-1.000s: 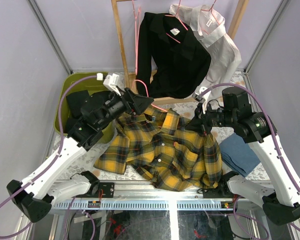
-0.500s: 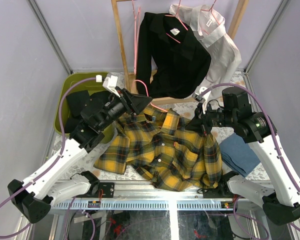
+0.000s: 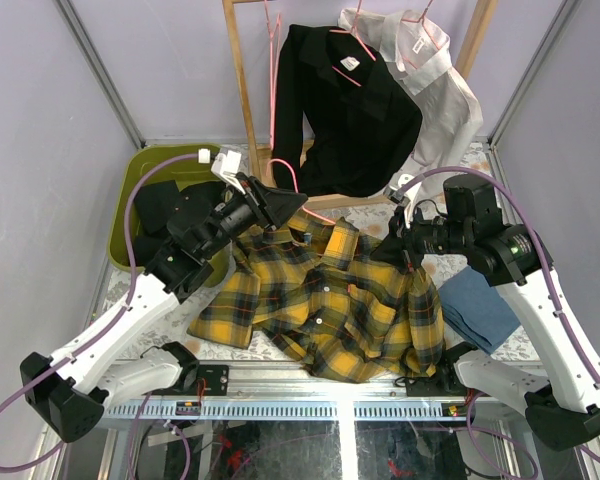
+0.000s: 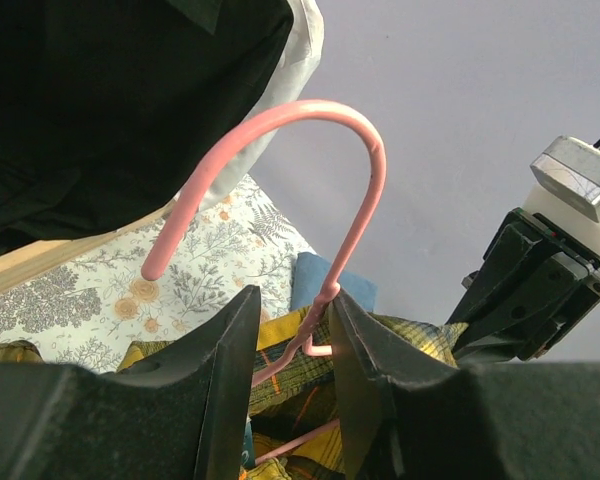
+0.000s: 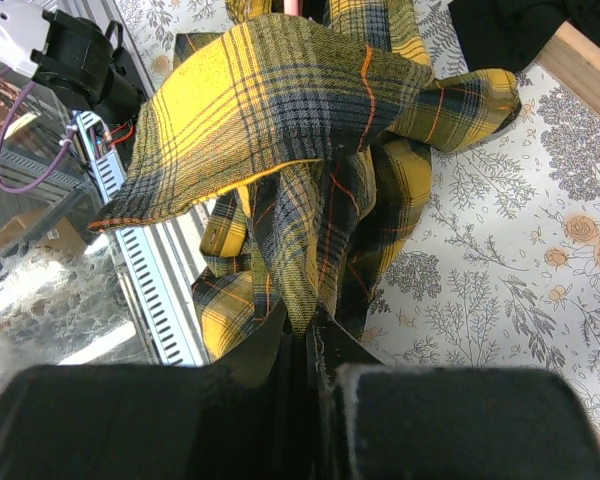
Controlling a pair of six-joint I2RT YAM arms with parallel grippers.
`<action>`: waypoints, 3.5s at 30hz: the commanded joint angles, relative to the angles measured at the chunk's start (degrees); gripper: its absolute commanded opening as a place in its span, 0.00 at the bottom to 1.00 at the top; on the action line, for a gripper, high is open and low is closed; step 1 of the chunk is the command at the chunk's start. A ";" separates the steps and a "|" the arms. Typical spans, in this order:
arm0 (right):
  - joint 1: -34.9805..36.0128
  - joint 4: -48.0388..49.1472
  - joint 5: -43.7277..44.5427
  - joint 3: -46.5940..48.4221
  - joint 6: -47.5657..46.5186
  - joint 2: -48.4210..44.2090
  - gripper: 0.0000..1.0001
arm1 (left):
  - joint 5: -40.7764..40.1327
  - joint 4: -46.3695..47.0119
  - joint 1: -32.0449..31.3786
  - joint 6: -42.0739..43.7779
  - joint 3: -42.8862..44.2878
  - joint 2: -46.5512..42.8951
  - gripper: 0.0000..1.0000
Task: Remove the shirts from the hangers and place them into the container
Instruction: Pick up the hanger from the clothesline, then remove the shirt from the hanger.
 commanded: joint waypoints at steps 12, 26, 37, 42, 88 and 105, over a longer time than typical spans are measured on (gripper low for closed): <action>0.06 2.60 -2.20 -0.22 0.33 -0.71 0.00 | -0.30 4.13 -0.43 0.46 0.01 1.12 0.16; 0.05 3.48 -2.27 -0.37 0.71 -0.73 0.02 | -1.74 2.45 -0.38 0.72 0.01 -0.22 0.29; 0.04 3.02 -2.69 -0.40 0.64 -1.07 0.00 | -0.91 2.69 -0.45 0.69 0.23 0.66 0.43; 0.11 3.12 -2.98 -0.87 0.49 -0.90 0.00 | 0.10 5.47 -0.47 -0.86 -0.27 1.51 0.47; 4.08 18.56 0.05 1.51 12.61 8.06 0.22 | -24.13 -12.68 -13.25 17.73 6.18 0.60 0.00; 4.00 19.80 25.25 -2.48 7.98 0.94 0.00 | -34.76 -15.34 -13.34 20.24 4.92 -5.43 0.00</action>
